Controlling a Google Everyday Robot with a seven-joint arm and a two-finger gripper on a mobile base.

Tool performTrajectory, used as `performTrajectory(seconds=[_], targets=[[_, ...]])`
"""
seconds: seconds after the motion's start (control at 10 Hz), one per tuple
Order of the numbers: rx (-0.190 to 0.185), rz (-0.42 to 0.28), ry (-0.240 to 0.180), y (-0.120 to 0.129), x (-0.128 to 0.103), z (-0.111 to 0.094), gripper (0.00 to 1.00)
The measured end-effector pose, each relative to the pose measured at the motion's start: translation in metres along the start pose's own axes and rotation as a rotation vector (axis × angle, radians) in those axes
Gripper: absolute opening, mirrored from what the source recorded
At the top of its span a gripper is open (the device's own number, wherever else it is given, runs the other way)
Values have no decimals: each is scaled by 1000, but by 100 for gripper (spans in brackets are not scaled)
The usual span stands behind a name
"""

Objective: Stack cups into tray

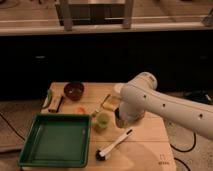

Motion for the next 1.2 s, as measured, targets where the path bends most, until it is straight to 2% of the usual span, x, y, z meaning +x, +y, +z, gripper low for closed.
performTrajectory(seconds=[0.6, 1.0, 1.2], targets=[[7, 23, -8, -13, -15, 1, 0], [8, 18, -13, -27, -42, 2, 0], [13, 12, -9, -30, -47, 1, 0]])
